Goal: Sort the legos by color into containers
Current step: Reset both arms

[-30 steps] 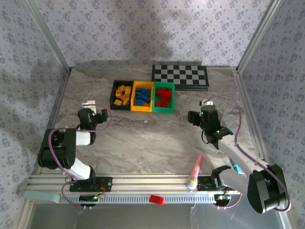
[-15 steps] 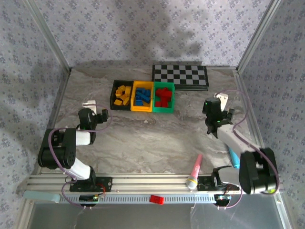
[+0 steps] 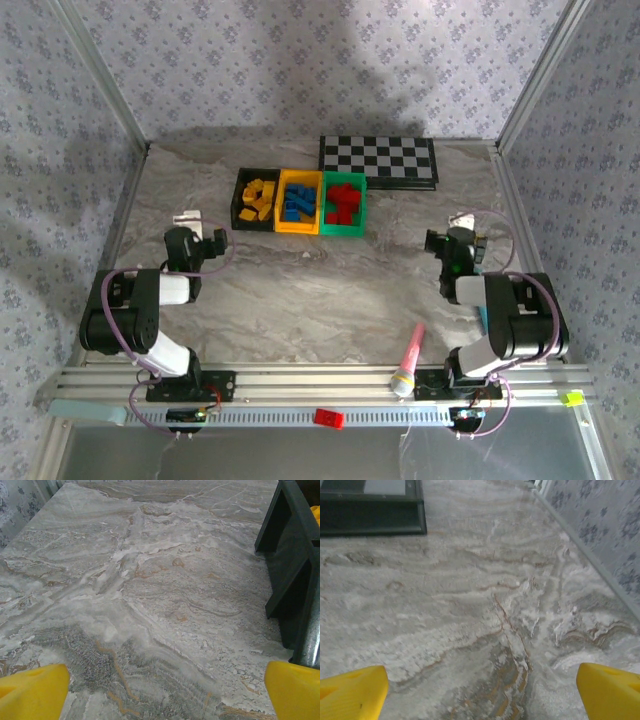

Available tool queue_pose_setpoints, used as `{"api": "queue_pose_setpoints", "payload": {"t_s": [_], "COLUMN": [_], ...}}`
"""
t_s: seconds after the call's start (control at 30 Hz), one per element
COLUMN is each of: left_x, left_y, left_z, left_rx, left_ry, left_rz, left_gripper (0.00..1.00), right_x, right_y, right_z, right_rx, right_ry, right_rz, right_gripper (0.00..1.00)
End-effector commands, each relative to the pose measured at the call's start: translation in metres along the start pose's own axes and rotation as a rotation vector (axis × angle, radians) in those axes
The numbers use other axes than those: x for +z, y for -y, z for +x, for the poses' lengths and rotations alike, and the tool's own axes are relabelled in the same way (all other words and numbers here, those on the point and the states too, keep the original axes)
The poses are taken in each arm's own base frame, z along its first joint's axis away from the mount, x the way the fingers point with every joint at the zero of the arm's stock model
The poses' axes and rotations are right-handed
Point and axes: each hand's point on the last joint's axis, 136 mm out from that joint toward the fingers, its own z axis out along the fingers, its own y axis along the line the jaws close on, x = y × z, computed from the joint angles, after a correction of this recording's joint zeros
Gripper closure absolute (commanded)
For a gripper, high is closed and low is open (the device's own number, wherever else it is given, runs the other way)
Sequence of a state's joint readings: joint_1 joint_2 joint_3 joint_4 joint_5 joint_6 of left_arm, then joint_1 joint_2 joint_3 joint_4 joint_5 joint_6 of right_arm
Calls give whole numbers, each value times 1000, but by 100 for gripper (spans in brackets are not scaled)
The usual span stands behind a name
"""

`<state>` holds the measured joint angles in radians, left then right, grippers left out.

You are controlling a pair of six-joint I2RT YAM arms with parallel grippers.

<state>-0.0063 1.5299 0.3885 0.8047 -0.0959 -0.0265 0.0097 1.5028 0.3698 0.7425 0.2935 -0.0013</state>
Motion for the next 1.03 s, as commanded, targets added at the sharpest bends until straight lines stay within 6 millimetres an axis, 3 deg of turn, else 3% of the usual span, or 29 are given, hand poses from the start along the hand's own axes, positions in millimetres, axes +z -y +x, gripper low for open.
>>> {"api": "queue_pose_setpoints", "payload": {"t_s": [0.0, 0.93, 1.0], "left_x": [3, 3, 3], "left_y": [2, 2, 2], "left_z": [-12, -12, -12], "left_rx": [6, 3, 3], "left_ry": [30, 31, 29], "left_rz": [17, 18, 19], "left_gripper": [0, 0, 0], "right_x": [3, 3, -1], "right_y": [-29, -29, -38], "right_z": [-18, -18, -21], "right_rx": [-7, 2, -35], "right_ry": [48, 54, 72], "right_rz": [-198, -216, -257], "right_gripper": [0, 0, 0]}}
